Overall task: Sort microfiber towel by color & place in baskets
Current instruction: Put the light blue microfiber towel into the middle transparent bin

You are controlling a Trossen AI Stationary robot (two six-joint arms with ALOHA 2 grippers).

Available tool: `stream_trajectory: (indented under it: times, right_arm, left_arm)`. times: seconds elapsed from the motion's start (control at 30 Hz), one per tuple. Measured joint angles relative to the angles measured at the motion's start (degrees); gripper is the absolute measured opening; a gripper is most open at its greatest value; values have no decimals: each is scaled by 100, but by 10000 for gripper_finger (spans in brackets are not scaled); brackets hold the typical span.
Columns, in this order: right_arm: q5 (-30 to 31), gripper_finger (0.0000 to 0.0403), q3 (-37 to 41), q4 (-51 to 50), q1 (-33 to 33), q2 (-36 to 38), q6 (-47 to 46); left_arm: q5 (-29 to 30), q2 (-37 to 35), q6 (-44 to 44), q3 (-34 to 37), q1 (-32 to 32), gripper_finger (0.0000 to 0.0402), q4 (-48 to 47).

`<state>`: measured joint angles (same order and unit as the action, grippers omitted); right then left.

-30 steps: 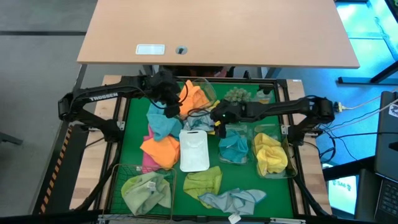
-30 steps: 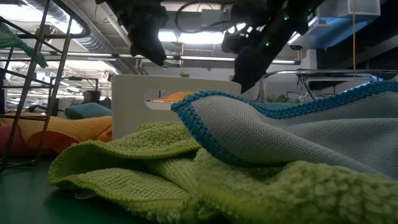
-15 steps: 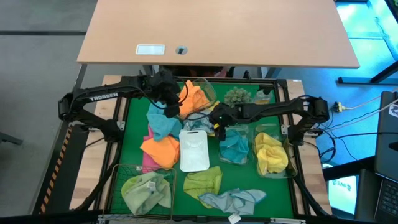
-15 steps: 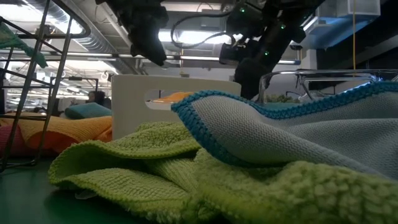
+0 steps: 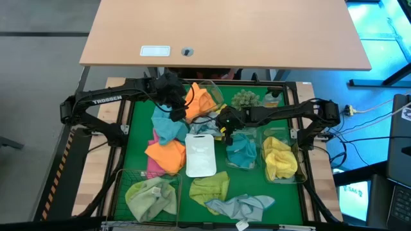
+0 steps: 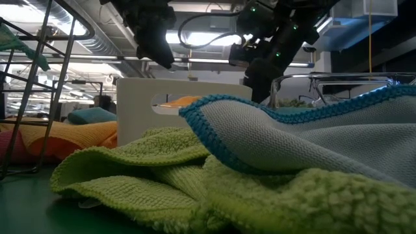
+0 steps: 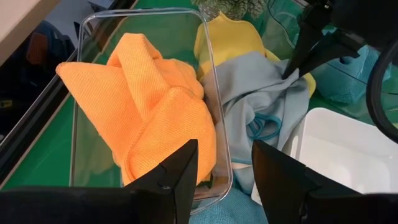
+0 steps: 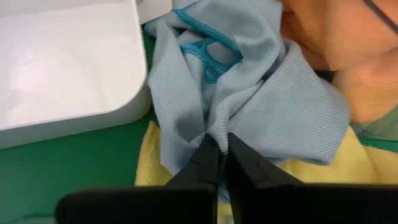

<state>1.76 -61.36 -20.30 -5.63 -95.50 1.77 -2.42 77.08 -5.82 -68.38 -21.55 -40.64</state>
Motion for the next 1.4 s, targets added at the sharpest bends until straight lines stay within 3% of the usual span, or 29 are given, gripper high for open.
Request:
stream_trajectory:
  times: [0.13,0.33,0.5,1.1,1.27,1.4]
  right_arm:
    - [-189,28,-383,-352,2,9,-1]
    - [-286,8,-1300,-1200,0,11,146]
    - [-284,17,-2157,-1995,0,13,177]
    - [-251,8,-5064,-4857,0,20,626]
    - [-241,8,-5777,-5747,0,44,671]
    - [-192,13,-5904,-6088,1,321,731]
  left_arm:
    - [0,0,0,0,-1,144,0]
    - [0,1,8,0,-1,144,-20]
    - [-8,-26,246,0,-3,144,-144]
    - [194,-1220,461,18,53,144,-522]
    - [190,-1419,380,414,144,144,-444]
    - [197,-1642,122,969,242,144,-52]
